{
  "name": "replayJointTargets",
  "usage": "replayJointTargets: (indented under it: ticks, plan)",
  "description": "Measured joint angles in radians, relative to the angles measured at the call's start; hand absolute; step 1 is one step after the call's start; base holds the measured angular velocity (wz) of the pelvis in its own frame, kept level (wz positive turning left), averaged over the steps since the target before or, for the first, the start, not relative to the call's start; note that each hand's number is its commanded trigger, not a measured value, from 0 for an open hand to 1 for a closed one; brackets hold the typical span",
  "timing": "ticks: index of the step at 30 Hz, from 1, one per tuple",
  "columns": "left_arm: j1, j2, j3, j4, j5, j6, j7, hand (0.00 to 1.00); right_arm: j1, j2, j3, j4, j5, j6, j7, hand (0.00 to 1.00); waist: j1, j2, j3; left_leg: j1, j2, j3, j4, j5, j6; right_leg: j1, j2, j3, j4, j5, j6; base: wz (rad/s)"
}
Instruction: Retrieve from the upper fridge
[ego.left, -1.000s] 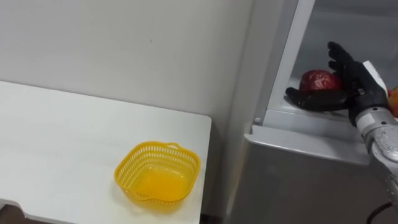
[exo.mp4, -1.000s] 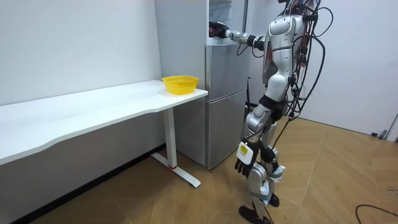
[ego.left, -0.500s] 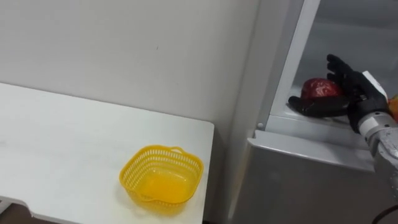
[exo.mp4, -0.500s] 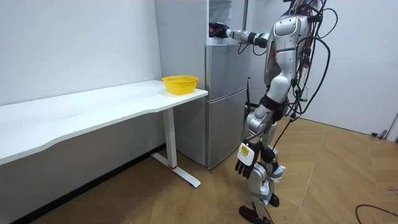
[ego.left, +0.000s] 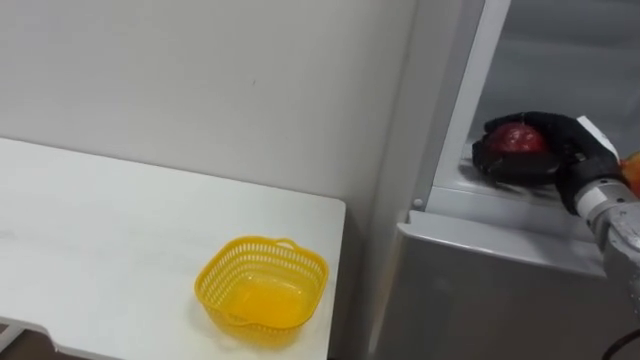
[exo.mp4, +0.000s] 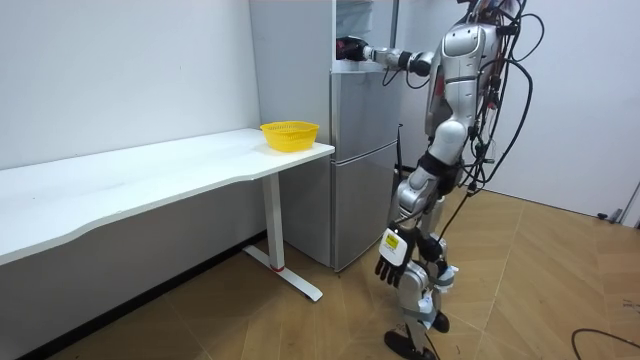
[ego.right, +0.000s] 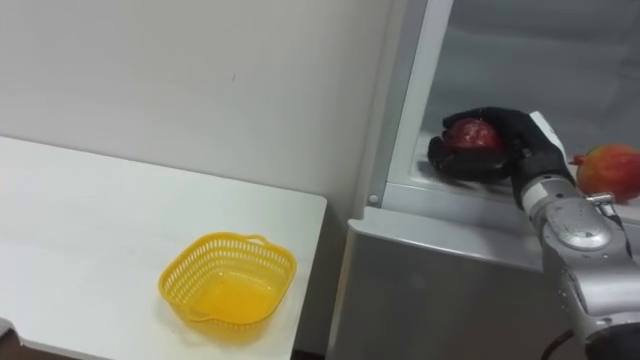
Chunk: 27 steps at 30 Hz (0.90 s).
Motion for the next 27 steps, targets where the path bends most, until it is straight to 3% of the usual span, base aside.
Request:
replayJointTargets:
  ticks: [7, 16, 21, 24, 27]
  plan:
    - [-0.003, 0.001, -0.017, -0.002, -0.003, 0.001, 0.001, 0.0, -0.001, 0.0, 0.003, -0.005, 0.032, 0.001, -0.004, 1.0, 0.004, -0.001, -0.002, 0.008, 0.001, 0.001, 0.0, 0.0, 0.0, 0.0, 0.0, -0.001, 0.0, 0.0, 0.0, 0.0]
    - [-0.01, 0.01, -0.06, 0.0, -0.015, -0.004, 0.013, 0.0, 0.05, 0.009, 0.027, -0.109, 0.057, -0.001, -0.063, 1.0, 0.014, 0.007, 0.0036, 0.015, 0.003, 0.013, -0.001, 0.0, 0.0, 0.002, 0.001, 0.022, 0.001, 0.001, -0.001, -0.05]
    - [-0.015, 0.01, -0.069, 0.005, -0.015, -0.012, 0.013, 0.0, 0.124, 0.028, 0.026, -0.246, 0.046, -0.002, -0.113, 1.0, 0.008, 0.021, -0.0007, 0.015, 0.007, 0.022, -0.002, 0.0, 0.0, -0.001, 0.002, 0.024, 0.001, 0.001, -0.002, -0.03]
    - [-0.009, 0.008, -0.076, 0.007, -0.015, -0.025, 0.021, 0.0, 0.172, 0.052, 0.02, -0.345, 0.019, -0.003, -0.162, 1.0, 0.006, 0.038, 0.0, 0.016, 0.008, 0.025, -0.002, 0.0, 0.0, -0.002, 0.003, 0.028, 0.0, 0.001, -0.002, -0.02]
    - [0.004, 0.004, -0.076, 0.007, -0.016, -0.039, 0.028, 0.0, 0.269, 0.088, 0.006, -0.509, -0.027, -0.006, -0.213, 1.0, -0.001, 0.06, -0.0052, 0.017, 0.007, 0.026, -0.006, 0.0, 0.0, -0.004, 0.002, 0.029, 0.0, 0.001, -0.002, 0.0]
